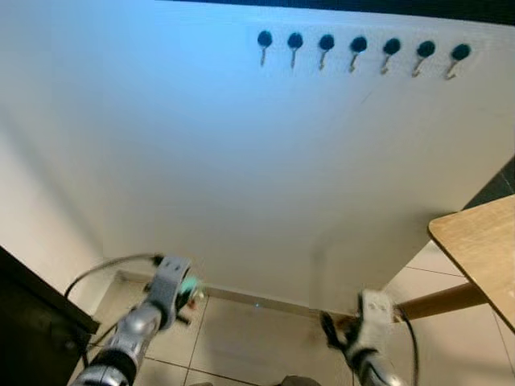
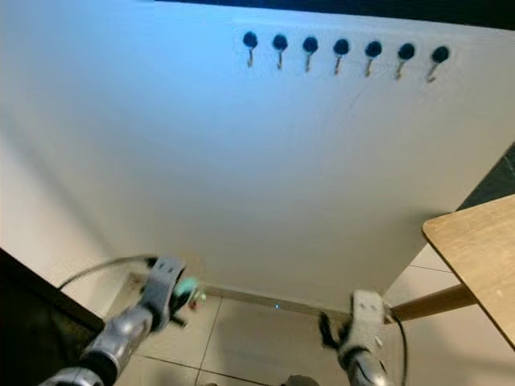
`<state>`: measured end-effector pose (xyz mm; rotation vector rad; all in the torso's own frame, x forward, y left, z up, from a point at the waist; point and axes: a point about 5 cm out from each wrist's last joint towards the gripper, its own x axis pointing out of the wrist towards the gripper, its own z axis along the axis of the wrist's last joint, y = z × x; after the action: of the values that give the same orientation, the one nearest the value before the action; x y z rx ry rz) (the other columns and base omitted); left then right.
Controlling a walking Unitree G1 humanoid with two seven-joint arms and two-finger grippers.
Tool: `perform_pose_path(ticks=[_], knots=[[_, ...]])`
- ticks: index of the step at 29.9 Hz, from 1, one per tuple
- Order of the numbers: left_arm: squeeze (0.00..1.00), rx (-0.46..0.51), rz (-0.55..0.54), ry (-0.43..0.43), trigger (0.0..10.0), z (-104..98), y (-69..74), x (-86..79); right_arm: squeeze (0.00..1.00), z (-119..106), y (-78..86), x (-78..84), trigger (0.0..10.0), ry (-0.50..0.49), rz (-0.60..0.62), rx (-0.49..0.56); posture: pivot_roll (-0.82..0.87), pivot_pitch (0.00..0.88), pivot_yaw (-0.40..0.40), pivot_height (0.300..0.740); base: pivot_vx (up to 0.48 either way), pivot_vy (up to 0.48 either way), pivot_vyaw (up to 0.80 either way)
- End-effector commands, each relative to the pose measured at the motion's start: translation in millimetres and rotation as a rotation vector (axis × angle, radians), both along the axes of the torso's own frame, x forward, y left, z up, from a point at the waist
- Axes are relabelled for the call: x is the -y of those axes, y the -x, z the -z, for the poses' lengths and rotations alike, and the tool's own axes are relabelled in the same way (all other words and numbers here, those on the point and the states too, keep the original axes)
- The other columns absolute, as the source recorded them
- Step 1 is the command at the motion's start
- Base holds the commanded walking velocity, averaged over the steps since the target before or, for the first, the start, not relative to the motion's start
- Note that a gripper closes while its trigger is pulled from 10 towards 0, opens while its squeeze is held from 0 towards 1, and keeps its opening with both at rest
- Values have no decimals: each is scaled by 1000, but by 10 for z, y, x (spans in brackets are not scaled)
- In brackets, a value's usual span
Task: Hang keys on a hook
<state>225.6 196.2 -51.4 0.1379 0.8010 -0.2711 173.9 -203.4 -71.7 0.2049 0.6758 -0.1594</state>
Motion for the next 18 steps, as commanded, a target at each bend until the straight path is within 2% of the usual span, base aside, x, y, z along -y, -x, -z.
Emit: perform_pose_path(ticks=[1,3,4,6,7,9,10,13,14,18], knots=[[0,-42,-52,-21,10000,49,64,-63,0,39,44,-2,10000,-13,37,-33,42,47,16,740,0,0,0],[0,-42,-52,-21,10000,49,64,-63,0,39,44,-2,10000,-13,37,-33,42,47,16,740,0,0,0],[0,-89,-106,-25,10000,120,171,-96,0,75,95,2,10000,-19,54,-64,46,46,14,740,0,0,0],[0,-89,-106,-25,10000,120,171,-96,0,75,95,2,10000,-19,54,-64,46,46,14,740,0,0,0],[0,-127,-144,-24,10000,180,265,-104,0,97,121,-17,10000,-2,23,-88,44,45,13,740,0,0,0],[0,-127,-144,-24,10000,180,265,-104,0,97,121,-17,10000,-2,23,-88,44,45,13,740,0,0,0],[0,-150,-164,-23,10000,217,320,-99,0,103,123,-44,10000,19,-24,-96,39,41,10,740,0,0,0],[0,-150,-164,-23,10000,217,320,-99,0,103,123,-44,10000,19,-24,-96,39,41,10,740,0,0,0],[0,-165,-186,-17,10000,240,356,-95,0,99,112,-66,10000,37,-66,-95,38,38,3,740,0,0,0],[0,-169,-206,-13,10000,251,373,-95,0,92,94,-84,10000,52,-106,-90,38,37,-1,740,0,0,0]])
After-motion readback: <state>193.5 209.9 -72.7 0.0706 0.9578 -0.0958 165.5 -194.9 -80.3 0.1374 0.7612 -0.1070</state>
